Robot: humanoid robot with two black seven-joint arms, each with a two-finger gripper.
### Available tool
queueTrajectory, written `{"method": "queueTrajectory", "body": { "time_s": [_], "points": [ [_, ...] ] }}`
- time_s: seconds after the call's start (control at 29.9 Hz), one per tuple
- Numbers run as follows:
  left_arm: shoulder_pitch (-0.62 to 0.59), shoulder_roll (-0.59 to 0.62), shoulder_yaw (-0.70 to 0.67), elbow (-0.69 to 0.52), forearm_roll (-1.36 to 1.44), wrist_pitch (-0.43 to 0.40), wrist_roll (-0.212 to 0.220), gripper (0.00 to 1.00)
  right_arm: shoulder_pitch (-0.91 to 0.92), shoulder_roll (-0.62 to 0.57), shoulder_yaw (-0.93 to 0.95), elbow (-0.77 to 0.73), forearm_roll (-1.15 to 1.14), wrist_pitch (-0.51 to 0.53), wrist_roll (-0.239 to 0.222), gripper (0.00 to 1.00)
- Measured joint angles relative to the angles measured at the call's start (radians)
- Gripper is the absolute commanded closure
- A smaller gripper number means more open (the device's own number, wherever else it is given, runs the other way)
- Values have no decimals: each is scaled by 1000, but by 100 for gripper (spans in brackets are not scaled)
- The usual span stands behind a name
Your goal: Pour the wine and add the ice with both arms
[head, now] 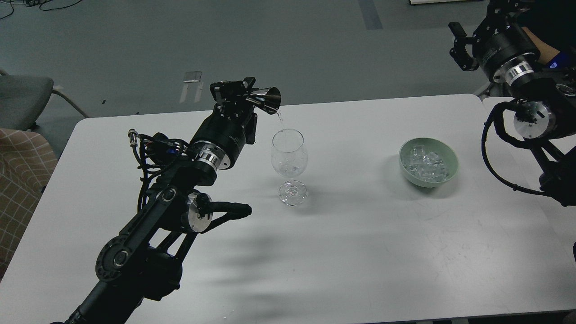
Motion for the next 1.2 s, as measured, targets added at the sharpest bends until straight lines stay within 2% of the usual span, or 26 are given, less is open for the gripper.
{"method": "queueTrajectory", "body": {
  "time_s": [0.43,0.8,1.2],
  "points": [
    [-7,-2,42,-8,156,1,-37,100,1,0,1,-2,0,0,-1,0],
    [-1,-18,50,-20,287,8,-46,100,1,0,1,-2,0,-1,0,0],
    [5,-22,62,-22,456,40,-107,100,1,0,1,-2,0,-1,0,0]
  ]
}}
